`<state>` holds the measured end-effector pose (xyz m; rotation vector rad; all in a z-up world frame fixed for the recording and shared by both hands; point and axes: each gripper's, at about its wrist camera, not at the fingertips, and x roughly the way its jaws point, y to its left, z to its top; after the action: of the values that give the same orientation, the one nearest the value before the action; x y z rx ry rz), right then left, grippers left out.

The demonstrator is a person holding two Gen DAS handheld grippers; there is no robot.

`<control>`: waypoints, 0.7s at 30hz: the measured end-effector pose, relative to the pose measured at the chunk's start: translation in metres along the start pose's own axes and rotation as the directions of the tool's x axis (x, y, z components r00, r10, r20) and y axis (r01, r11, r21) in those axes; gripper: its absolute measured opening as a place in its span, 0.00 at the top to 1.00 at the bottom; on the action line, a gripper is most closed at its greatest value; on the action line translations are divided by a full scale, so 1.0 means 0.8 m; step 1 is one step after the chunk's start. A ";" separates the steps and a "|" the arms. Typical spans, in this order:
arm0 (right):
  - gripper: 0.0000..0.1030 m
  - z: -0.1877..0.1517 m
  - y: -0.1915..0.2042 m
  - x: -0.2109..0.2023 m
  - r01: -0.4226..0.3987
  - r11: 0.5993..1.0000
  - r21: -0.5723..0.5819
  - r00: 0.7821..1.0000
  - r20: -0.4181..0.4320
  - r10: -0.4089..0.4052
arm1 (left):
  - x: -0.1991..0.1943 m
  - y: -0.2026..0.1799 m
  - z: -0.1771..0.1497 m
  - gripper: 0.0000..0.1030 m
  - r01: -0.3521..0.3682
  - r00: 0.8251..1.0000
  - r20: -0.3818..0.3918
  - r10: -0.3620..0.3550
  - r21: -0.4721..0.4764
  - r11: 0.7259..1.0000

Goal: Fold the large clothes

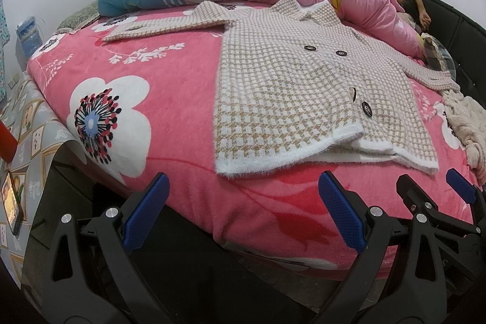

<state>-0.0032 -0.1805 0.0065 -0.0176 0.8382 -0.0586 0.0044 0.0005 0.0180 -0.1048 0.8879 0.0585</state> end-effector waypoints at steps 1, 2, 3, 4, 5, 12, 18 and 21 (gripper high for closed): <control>0.06 0.000 0.000 0.000 0.000 1.000 0.001 1.000 0.000 0.000 | 0.000 0.000 0.000 0.08 0.000 1.000 0.000 0.000 0.000 1.000; 0.06 0.000 0.000 0.000 -0.001 1.000 0.002 1.000 0.000 0.001 | 0.001 0.000 -0.002 0.08 0.000 1.000 0.001 0.000 0.001 1.000; 0.06 0.000 0.000 0.000 -0.002 1.000 0.002 1.000 0.000 0.002 | 0.001 0.000 -0.002 0.08 0.000 1.000 0.001 0.000 0.001 1.000; 0.06 0.000 0.000 0.000 0.000 1.000 0.001 1.000 0.000 0.000 | 0.000 0.000 -0.001 0.08 0.001 1.000 0.001 -0.001 0.001 1.000; 0.06 0.000 0.000 0.000 0.000 1.000 0.000 1.000 0.000 0.000 | 0.000 0.000 -0.001 0.08 0.001 1.000 0.001 -0.001 0.001 1.000; 0.06 -0.001 0.000 0.000 0.001 1.000 0.000 1.000 0.000 -0.001 | 0.001 0.000 -0.002 0.08 0.000 1.000 0.002 0.000 0.002 1.000; 0.06 0.000 0.000 0.001 -0.001 1.000 0.000 1.000 -0.001 0.001 | 0.000 0.000 -0.001 0.08 0.000 1.000 0.002 0.000 0.002 1.000; 0.06 -0.001 0.000 0.002 0.000 1.000 0.001 1.000 0.000 0.000 | 0.001 0.000 -0.003 0.08 -0.001 1.000 0.003 0.001 0.002 1.000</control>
<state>-0.0026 -0.1803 0.0051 -0.0169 0.8384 -0.0585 0.0031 0.0001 0.0162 -0.1021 0.8847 0.0590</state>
